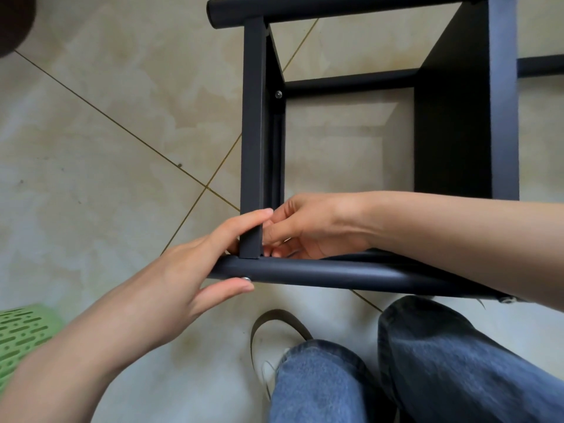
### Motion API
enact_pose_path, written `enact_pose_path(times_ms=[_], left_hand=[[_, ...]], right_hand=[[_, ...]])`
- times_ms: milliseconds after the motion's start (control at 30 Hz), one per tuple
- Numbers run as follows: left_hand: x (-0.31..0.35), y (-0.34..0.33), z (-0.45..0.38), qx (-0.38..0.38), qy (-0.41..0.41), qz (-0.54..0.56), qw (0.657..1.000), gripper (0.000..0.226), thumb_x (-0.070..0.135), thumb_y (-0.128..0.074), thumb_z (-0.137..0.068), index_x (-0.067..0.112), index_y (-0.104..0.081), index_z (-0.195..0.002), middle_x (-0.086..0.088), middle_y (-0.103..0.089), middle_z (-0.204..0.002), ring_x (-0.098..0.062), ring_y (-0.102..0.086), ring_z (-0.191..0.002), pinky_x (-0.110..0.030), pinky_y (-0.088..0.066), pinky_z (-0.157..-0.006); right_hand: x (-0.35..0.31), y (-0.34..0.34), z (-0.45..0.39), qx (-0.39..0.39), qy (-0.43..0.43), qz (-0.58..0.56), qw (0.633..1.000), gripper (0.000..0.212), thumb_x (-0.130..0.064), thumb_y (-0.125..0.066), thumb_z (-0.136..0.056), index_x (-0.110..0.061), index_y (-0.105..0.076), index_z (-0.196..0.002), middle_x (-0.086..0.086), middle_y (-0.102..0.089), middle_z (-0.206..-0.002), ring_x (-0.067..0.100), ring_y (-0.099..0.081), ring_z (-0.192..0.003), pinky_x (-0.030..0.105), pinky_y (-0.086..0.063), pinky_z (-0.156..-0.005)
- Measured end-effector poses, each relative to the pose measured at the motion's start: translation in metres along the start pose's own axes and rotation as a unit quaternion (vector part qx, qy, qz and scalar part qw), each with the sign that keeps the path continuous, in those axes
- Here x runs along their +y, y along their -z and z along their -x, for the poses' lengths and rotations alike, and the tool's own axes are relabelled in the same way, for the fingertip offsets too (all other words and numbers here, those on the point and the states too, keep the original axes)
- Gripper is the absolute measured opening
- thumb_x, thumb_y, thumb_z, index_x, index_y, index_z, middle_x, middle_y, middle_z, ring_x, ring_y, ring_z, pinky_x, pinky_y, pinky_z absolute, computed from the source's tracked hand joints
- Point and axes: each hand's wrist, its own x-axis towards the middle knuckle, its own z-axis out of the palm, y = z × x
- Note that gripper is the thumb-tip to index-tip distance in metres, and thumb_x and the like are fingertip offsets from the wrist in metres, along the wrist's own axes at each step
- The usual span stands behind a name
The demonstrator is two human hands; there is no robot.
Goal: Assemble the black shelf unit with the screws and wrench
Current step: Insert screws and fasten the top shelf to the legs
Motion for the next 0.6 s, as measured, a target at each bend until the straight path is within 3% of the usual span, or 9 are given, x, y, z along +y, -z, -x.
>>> enact_pose_path(times_ms=[167, 267, 433, 600], left_hand=[[-0.0039, 0.001, -0.0015, -0.005, 0.006, 0.007, 1.0, 0.067, 0.066, -0.048, -0.075, 0.074, -0.019, -0.135, 0.028, -0.058, -0.103, -0.001, -0.057, -0.093, -0.01, -0.04, -0.082], [-0.0052, 0.0002, -0.0018, -0.005, 0.004, 0.004, 1.0, 0.067, 0.065, -0.048, -0.076, 0.074, -0.019, -0.136, 0.027, -0.057, -0.102, -0.001, -0.056, -0.091, -0.011, -0.04, -0.082], [-0.0078, -0.0006, -0.0012, -0.003, 0.003, 0.002, 1.0, 0.07, 0.064, -0.048, -0.077, 0.074, -0.017, -0.138, 0.027, -0.058, -0.102, -0.001, -0.056, -0.092, -0.01, -0.04, -0.082], [-0.0093, -0.0021, -0.0001, 0.001, 0.0, 0.007, 1.0, 0.071, 0.063, -0.049, -0.077, 0.073, -0.017, -0.14, 0.025, -0.06, -0.104, -0.004, -0.057, -0.095, -0.012, -0.041, -0.084]], right_hand=[[0.0008, 0.0015, 0.0036, -0.026, -0.006, -0.019, 0.999, 0.02, -0.009, -0.062, -0.093, -0.006, -0.067, -0.074, 0.006, -0.06, -0.073, 0.012, -0.056, -0.064, 0.026, -0.048, -0.075], [-0.0015, 0.0044, 0.0049, -0.031, -0.021, -0.023, 0.999, 0.016, -0.007, -0.059, -0.094, -0.005, -0.065, -0.079, 0.007, -0.061, -0.077, 0.012, -0.057, -0.065, 0.025, -0.05, -0.073], [-0.0005, -0.001, 0.001, -0.019, -0.05, -0.005, 0.999, 0.02, -0.016, -0.063, -0.095, -0.009, -0.065, -0.077, 0.001, -0.06, -0.062, 0.009, -0.056, -0.056, 0.02, -0.048, -0.061], [-0.0064, 0.0042, 0.0064, -0.028, -0.065, -0.02, 0.997, 0.012, -0.019, -0.062, -0.095, -0.009, -0.066, -0.09, 0.001, -0.062, -0.07, 0.008, -0.054, -0.062, 0.018, -0.048, -0.064]])
